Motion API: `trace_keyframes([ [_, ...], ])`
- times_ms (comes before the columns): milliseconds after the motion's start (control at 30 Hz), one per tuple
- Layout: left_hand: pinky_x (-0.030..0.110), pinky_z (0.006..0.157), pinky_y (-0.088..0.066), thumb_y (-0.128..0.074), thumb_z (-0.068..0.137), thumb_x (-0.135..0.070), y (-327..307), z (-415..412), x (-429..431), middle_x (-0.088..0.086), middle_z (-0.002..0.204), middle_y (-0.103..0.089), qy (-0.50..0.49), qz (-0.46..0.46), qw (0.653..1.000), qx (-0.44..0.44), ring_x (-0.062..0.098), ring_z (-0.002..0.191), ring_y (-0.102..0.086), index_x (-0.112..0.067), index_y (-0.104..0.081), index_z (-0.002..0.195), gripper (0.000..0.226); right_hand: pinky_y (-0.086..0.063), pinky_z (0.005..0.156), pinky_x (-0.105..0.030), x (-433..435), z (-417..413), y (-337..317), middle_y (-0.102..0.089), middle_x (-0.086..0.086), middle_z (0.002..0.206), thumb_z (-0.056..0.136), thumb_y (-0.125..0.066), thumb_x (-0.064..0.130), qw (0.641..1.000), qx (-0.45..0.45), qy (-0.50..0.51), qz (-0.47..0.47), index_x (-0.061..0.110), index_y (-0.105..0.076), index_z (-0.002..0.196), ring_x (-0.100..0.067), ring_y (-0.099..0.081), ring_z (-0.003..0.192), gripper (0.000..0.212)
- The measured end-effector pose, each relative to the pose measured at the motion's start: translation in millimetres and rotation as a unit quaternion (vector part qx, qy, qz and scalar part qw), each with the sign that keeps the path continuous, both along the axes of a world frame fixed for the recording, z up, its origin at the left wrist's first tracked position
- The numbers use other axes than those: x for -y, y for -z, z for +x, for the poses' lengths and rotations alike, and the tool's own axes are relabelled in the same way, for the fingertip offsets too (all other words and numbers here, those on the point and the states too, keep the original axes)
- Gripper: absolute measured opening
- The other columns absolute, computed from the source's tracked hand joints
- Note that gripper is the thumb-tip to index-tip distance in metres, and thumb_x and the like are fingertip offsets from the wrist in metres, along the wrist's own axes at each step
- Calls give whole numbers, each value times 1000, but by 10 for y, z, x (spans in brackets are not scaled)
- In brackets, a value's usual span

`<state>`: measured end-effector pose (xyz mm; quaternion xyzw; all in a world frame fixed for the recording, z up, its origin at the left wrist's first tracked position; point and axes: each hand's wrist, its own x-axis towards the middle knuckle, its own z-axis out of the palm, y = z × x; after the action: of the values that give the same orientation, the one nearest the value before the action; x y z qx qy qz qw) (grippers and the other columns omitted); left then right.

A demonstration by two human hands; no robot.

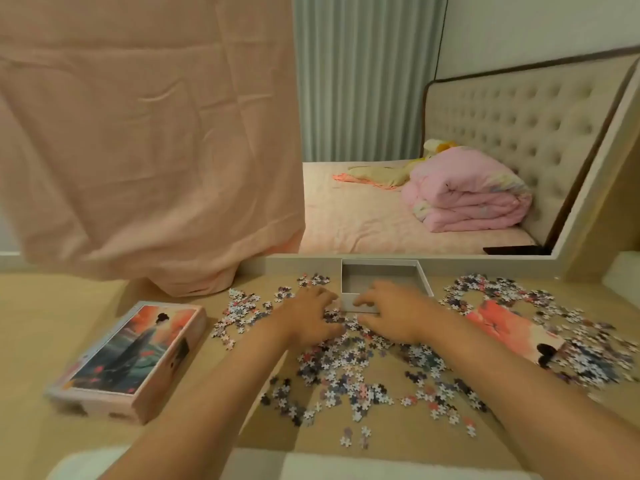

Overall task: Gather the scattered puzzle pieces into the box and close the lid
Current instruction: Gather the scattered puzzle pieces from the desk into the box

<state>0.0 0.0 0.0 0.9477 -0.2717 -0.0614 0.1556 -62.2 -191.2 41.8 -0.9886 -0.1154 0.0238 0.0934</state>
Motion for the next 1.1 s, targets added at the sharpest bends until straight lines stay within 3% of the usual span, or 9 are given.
trace_keyframes([
  [100, 54, 119, -14, -51, 84, -70, 69, -174, -13, -4, 164, 1, 4, 100, 993, -64, 26, 150, 1, -28, -8, 157, 94, -44, 101, -39, 58, -120, 100, -49, -4, 142, 93, -49, 56, 995, -43, 33, -85, 29, -50, 142, -25, -50, 126, 56],
  [167, 54, 119, -12, -49, 84, -72, 138, -249, -8, -4, 164, 7, 3, 128, 989, -79, 27, 150, 5, -30, -4, 157, 95, -42, 105, -44, 99, -196, 200, -44, -9, 145, 91, -49, 58, 988, -85, 67, -107, 26, -44, 146, -31, -45, 131, 64],
  [300, 49, 118, -21, -53, 85, -67, 213, -307, 4, -3, 161, -13, 23, 92, 995, -26, 24, 148, -10, -31, -20, 154, 84, -39, 109, -44, 122, -260, 380, -38, -8, 152, 93, -49, 51, 990, -99, 73, -66, 31, -34, 152, -31, -41, 136, 64],
  [500, 41, 103, -42, -56, 87, -54, 46, -342, 311, -2, 137, -47, 42, 11, 996, 80, 20, 126, -44, -30, -50, 137, 55, -39, 110, -40, 343, -336, 311, -46, -2, 150, 99, -51, 38, 996, -28, 71, 35, 27, -44, 147, -23, -46, 133, 50],
  [667, 38, 95, -49, -53, 93, -42, -144, -389, 977, -5, 133, -53, 93, -30, 993, 70, 19, 112, -57, -28, -55, 131, 41, -49, 96, -39, 1073, -430, 162, -54, 1, 140, 98, -50, 37, 983, 23, 181, -14, 32, -53, 138, -25, -56, 120, 41],
  [767, 38, 94, -50, -55, 93, -32, -141, -418, 1509, 0, 131, -58, 132, -33, 988, 77, 21, 110, -60, -27, -57, 130, 38, -51, 91, -44, 1524, -500, 256, -61, -3, 128, 95, -39, 61, 968, -19, 243, -63, 33, -51, 131, -27, -59, 112, 47],
  [867, 43, 97, -49, -53, 92, -24, -65, -454, 1999, 5, 129, -57, 178, -15, 982, 70, 26, 115, -56, -22, -56, 133, 41, -53, 87, -46, 1734, -614, 351, -67, -5, 117, 84, -21, 85, 971, -41, 232, -31, 41, -44, 121, -30, -62, 102, 62],
  [1000, 41, 99, -45, -51, 93, -19, 39, -465, 2360, 7, 129, -55, 201, 16, 978, 57, 26, 119, -52, -19, -59, 130, 38, -54, 83, -40, 1824, -723, 368, -67, -6, 112, 98, -32, 65, 977, -8, 208, -39, 32, -51, 118, -28, -64, 96, 42],
  [1100, 38, 97, -45, -56, 94, -28, 115, -437, 2428, 5, 129, -55, 205, -11, 976, 74, 26, 118, -53, -20, -61, 127, 34, -52, 72, -37, 1882, -726, 391, -66, -8, 104, 100, -39, 39, 976, 10, 199, -86, 25, -54, 117, -29, -64, 87, 27],
])
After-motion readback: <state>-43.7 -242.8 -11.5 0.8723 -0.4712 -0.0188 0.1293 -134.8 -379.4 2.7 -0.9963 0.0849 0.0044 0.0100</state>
